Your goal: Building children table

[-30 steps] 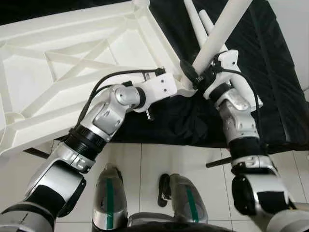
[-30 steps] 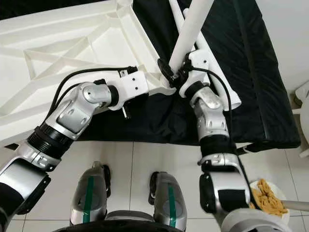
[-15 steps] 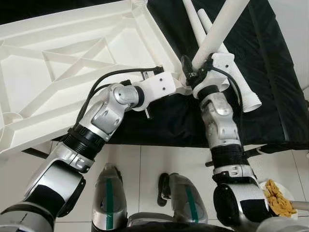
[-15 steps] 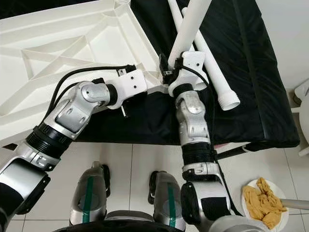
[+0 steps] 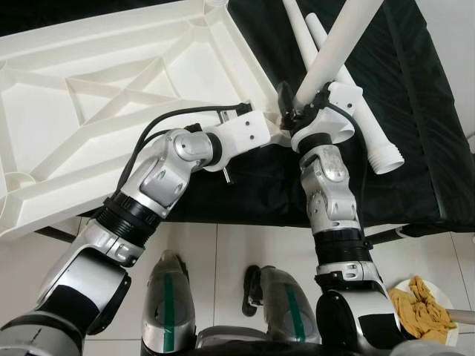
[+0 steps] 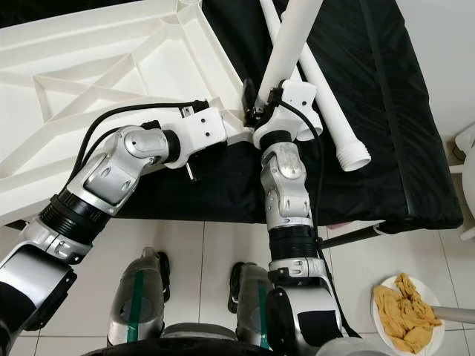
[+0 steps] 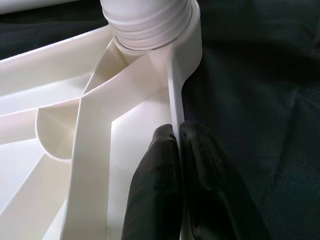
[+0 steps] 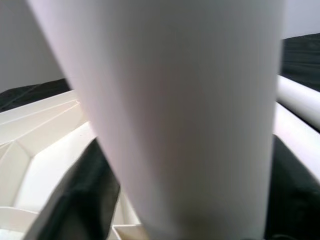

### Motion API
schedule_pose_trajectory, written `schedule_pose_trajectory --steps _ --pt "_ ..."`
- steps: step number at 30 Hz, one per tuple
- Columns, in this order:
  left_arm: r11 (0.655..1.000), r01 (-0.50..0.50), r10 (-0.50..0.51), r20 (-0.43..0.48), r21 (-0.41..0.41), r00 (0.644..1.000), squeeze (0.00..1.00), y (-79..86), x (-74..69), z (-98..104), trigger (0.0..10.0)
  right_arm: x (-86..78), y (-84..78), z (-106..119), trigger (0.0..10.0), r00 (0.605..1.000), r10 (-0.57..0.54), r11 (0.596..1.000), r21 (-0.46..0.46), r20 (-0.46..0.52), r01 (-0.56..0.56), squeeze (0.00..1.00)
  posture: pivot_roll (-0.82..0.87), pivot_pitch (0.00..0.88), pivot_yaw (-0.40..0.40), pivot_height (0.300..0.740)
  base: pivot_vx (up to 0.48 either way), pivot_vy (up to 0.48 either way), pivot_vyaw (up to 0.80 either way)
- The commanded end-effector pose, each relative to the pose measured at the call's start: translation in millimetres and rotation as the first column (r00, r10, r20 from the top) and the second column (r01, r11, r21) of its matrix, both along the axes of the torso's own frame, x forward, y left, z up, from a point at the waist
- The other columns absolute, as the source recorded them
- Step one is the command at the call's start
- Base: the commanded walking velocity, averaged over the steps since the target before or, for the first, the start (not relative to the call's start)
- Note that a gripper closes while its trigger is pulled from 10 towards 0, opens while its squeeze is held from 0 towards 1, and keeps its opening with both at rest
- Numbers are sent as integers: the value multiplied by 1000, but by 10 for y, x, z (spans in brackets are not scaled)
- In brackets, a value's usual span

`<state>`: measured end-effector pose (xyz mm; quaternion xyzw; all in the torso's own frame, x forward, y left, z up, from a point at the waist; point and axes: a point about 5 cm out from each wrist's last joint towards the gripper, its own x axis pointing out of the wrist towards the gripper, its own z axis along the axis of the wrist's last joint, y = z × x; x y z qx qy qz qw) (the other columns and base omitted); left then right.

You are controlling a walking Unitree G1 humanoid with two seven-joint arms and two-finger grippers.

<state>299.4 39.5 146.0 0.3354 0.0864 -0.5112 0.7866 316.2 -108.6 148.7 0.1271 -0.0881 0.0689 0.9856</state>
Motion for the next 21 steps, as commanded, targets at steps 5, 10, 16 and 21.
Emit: schedule_pose_trajectory --steps 5,10,16,21 --pt "999 31 -31 10 11 999 0 -94 -44 -17 10000 -44 111 30 10000 999 35 999 7 5 -35 1000 57 62 -72 740 0 0 0" --pt "999 30 -30 11 12 999 0 -92 -39 -16 10000 -27 61 38 10000 1000 28 1000 -6 5 -28 1000 57 59 -74 740 0 0 0" --pt "1000 29 -29 13 13 999 0 -91 -37 -17 10000 -25 -35 42 10000 994 108 993 -44 16 -107 0 56 51 -78 740 0 0 0" --pt "999 30 -30 16 12 999 0 -96 -33 -14 10000 -25 -125 39 10000 982 186 979 -83 20 -184 0 54 47 -81 740 0 0 0"
